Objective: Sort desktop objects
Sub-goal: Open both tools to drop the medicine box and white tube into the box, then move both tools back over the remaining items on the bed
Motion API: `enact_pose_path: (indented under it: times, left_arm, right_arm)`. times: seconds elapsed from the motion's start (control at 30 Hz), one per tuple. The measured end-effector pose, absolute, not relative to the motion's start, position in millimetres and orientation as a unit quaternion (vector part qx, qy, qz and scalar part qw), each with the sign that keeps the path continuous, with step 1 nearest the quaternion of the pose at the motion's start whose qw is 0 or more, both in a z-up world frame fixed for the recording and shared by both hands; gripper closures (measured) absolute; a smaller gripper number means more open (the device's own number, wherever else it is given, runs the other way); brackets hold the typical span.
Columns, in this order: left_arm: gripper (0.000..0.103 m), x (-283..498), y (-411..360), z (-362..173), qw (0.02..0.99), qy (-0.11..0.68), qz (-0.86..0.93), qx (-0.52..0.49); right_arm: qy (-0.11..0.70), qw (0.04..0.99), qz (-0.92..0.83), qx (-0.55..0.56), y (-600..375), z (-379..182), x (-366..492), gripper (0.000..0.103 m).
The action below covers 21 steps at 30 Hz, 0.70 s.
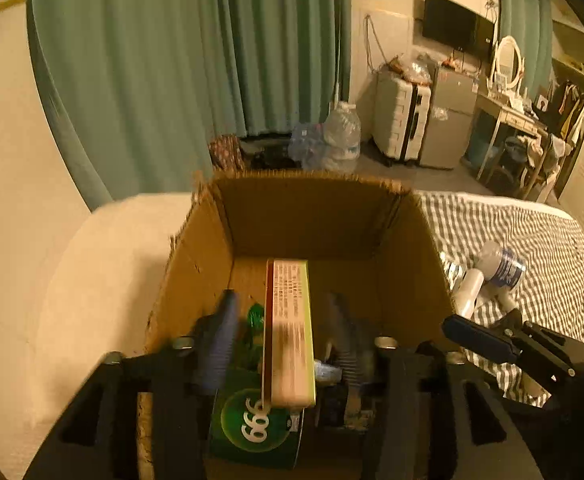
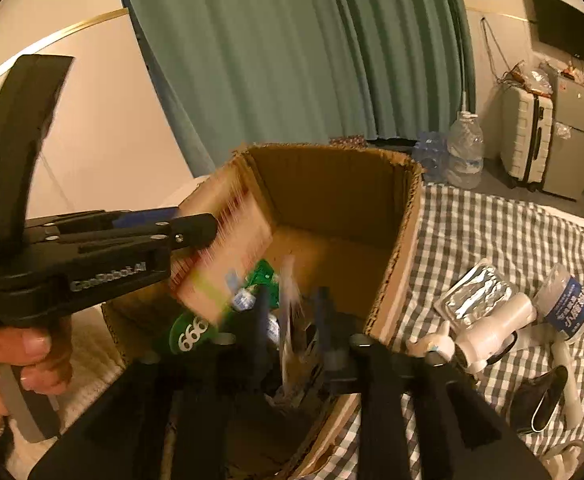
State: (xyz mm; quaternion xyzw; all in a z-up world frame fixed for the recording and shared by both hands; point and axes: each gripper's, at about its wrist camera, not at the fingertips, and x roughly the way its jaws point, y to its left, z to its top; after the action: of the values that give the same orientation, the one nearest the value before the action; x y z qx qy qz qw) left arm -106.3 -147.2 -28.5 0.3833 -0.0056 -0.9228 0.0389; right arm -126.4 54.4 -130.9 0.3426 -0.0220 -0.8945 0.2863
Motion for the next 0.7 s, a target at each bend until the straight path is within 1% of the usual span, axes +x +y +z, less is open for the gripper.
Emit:
enact_pose_path:
  times: [0.17,0.2,0.27,0.3,0.33,0.43,0.6,0.63,0.67,0.7]
  left_arm:
    - [0.047,-102.4,-146.4,-18.9,0.041,-0.012,-0.931,0.363]
    - [0.044,-99.6,-144.9,-14.7,0.044,-0.011,-0.934,0.354]
    - [0.033,-93.4,-143.2,-6.4,0.044,-0.006,-0.941,0.335]
    - [0.020,-89.5,-142.2,-2.0,0.046,0.000,-0.945,0.323]
    - [0.010,-87.4,-141.1,1.2,0.054,0.007,-0.948,0.315]
    - [0.009,-83.6,-136.3,9.0,0.064,0.025,-0.951,0.300]
    - [0.008,-74.5,-111.4,26.3,0.036,0.049,-0.958,0.280]
    - [0.006,-71.7,-105.3,30.1,0.030,0.055,-0.959,0.277]
    - [0.004,-69.3,-98.1,35.9,0.021,0.065,-0.960,0.273]
    - [0.000,-67.0,-93.1,39.5,0.016,0.069,-0.960,0.271]
  right_arm:
    - [-0.036,0.275,-0.903,0.329,67.2,-122.2,-124.3,0.074]
    - [-0.039,0.272,-0.905,0.324,71.4,-117.5,-123.6,0.074]
    - [-0.046,0.268,-0.911,0.309,79.5,-107.3,-122.6,0.074]
    - [-0.050,0.265,-0.915,0.300,83.3,-99.2,-120.4,0.074]
    - [-0.053,0.263,-0.918,0.293,88.0,-93.7,-119.3,0.074]
    - [-0.058,0.257,-0.925,0.272,102.4,-73.5,-113.4,0.072]
    - [-0.069,0.240,-0.937,0.245,138.3,-42.1,-101.4,0.060]
    - [-0.070,0.238,-0.939,0.238,144.4,-36.6,-98.3,0.058]
    - [-0.071,0.235,-0.942,0.229,153.9,-30.0,-94.9,0.051]
    - [-0.074,0.230,-0.945,0.221,162.2,-23.8,-93.1,0.046]
